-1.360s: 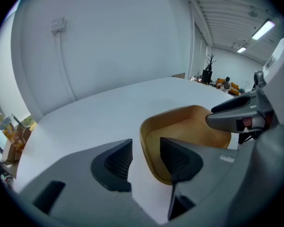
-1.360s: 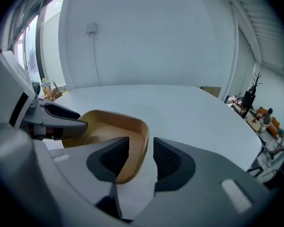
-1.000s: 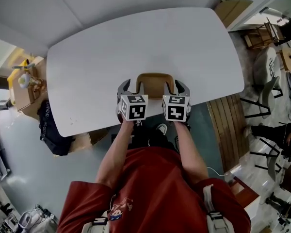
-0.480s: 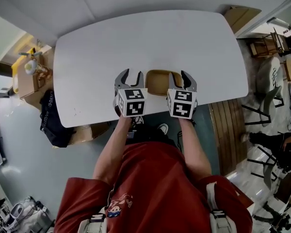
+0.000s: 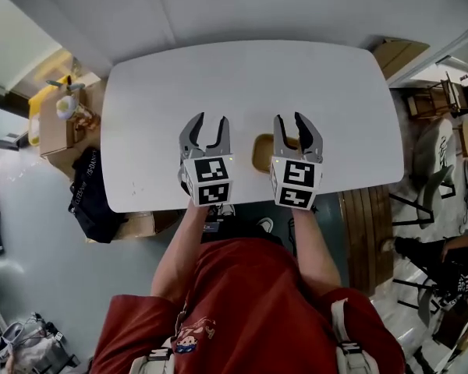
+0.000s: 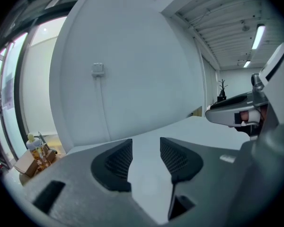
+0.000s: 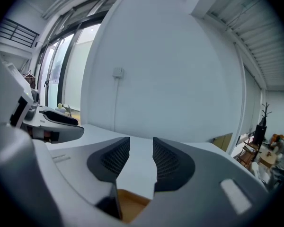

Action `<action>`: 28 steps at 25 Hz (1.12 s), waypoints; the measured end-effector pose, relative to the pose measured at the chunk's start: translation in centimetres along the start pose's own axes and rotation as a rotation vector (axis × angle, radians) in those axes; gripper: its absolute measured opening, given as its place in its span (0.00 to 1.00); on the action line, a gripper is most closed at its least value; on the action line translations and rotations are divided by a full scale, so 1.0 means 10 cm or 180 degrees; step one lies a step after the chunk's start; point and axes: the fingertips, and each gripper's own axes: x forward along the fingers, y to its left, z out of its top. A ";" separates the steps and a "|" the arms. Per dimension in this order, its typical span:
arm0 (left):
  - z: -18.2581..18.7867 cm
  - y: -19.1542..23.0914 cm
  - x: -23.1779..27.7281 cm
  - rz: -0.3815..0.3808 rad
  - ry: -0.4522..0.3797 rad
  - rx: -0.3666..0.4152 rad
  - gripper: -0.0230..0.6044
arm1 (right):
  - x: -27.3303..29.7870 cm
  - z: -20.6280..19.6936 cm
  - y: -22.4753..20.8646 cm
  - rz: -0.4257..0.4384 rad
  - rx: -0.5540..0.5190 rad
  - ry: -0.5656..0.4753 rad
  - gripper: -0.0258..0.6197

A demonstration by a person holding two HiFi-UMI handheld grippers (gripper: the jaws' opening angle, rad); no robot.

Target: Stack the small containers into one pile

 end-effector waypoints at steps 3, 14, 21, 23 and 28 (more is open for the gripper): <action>0.20 0.20 -0.08 0.0039 -0.0188 -0.0066 0.34 | 0.02 0.26 0.15 0.0045 -0.0077 -0.0195 0.28; 0.85 0.68 -0.37 0.0208 -0.0760 -0.0067 0.33 | 0.00 1.06 0.59 0.0263 -0.0180 -0.0863 0.28; 1.06 0.69 -0.42 0.0353 -0.0997 -0.0125 0.30 | 0.05 1.24 0.65 0.0548 -0.0281 -0.1057 0.26; 1.12 0.66 -0.44 0.0399 -0.1086 -0.0108 0.28 | 0.05 1.28 0.63 0.0601 -0.0272 -0.1094 0.24; 1.27 0.49 -0.47 0.0443 -0.1179 -0.0074 0.23 | 0.00 1.37 0.55 0.0730 -0.0262 -0.1176 0.20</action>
